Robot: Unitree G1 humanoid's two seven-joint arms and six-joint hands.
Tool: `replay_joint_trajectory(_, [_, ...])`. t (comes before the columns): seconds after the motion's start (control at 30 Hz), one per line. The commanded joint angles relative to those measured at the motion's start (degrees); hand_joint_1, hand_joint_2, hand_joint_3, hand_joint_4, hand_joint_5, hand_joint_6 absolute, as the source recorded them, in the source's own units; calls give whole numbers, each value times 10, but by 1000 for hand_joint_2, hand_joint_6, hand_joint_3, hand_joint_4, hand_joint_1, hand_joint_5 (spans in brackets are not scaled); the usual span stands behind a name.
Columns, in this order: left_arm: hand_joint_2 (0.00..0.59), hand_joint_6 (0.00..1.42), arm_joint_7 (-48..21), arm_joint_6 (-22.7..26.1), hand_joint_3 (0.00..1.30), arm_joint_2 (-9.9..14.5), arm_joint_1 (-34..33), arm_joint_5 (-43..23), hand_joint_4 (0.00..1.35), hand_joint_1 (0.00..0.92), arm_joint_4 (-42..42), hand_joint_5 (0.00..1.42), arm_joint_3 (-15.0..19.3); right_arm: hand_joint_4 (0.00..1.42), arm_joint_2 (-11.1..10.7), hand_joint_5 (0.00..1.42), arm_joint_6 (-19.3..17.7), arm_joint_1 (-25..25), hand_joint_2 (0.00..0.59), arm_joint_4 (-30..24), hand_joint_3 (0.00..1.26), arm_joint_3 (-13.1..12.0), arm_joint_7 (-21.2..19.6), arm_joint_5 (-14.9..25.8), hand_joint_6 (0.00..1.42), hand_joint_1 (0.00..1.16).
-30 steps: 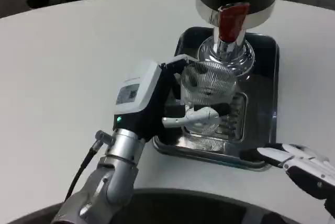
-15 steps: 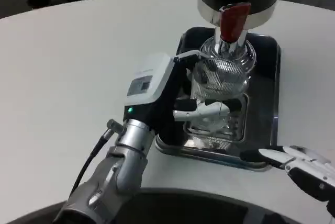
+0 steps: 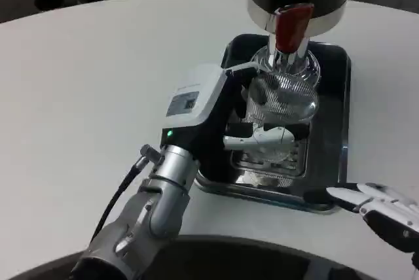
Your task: Grasp the cup under the faucet to collect the drink, then remove the cup.
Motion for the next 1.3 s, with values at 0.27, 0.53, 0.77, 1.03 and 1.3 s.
replay_joint_trajectory(0.27, [170,438,-23,2,708,9,24,-6,628,346,25,737,-6,184,9,119,-13,9,504,3,227,-7,-4,12,48,531])
replay_joint_trajectory(0.53, [168,415,-13,-13,278,17,30,-11,267,322,28,502,-7,194,11,132,-11,7,504,3,241,-5,-2,13,48,530])
replay_joint_trajectory(0.77, [136,364,-19,-22,53,21,30,-14,60,314,31,367,-8,194,13,133,-9,4,510,4,266,-1,-4,12,62,535])
replay_joint_trajectory(1.03, [88,349,-16,-28,0,21,30,-17,18,255,31,338,-5,207,13,140,-8,2,517,5,274,-1,-3,13,63,540])
replay_joint_trajectory(1.3, [14,213,-27,-33,0,24,34,-25,0,122,29,180,0,207,14,144,-6,3,517,6,278,2,-3,11,63,543])
